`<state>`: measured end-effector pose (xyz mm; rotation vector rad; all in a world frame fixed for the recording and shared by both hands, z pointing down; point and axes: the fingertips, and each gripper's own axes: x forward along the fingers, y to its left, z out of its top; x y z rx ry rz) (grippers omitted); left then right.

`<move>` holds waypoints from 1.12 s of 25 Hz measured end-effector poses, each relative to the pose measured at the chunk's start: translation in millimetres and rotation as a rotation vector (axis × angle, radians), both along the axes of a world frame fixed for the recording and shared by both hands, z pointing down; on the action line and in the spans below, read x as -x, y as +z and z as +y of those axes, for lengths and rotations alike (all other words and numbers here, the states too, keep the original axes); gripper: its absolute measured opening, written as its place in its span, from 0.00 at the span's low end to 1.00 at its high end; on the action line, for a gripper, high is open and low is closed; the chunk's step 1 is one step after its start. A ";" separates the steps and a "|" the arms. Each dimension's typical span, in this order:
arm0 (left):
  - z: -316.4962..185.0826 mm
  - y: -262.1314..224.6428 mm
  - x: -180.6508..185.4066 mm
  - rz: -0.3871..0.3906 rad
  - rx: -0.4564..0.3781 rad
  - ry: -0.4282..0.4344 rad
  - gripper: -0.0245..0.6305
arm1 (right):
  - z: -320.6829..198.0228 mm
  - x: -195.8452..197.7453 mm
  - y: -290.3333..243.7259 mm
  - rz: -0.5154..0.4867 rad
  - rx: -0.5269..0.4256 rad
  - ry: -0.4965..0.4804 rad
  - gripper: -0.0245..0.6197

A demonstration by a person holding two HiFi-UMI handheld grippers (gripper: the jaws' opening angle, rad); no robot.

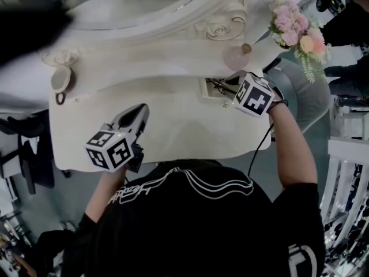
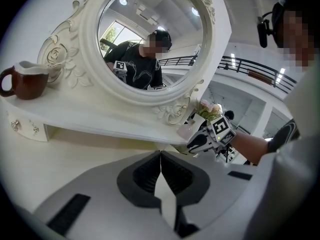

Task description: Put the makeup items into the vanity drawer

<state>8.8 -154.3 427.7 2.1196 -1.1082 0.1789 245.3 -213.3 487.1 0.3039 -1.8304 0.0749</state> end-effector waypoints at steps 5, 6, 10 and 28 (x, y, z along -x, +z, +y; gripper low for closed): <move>4.2 -3.0 0.4 0.004 -0.006 0.014 0.07 | 8.5 11.8 -24.0 -0.186 -0.015 0.119 0.28; 5.6 -3.7 0.3 0.004 -0.007 0.019 0.07 | 11.2 15.6 -30.5 -0.236 -0.021 0.147 0.28; 12.2 -10.0 -0.7 0.011 -0.022 0.040 0.07 | 24.7 37.7 -59.5 -0.474 -0.048 0.261 0.29; 53.6 -65.6 -24.2 0.117 -0.143 0.184 0.07 | 122.7 100.6 -137.8 -1.190 -0.052 0.499 0.08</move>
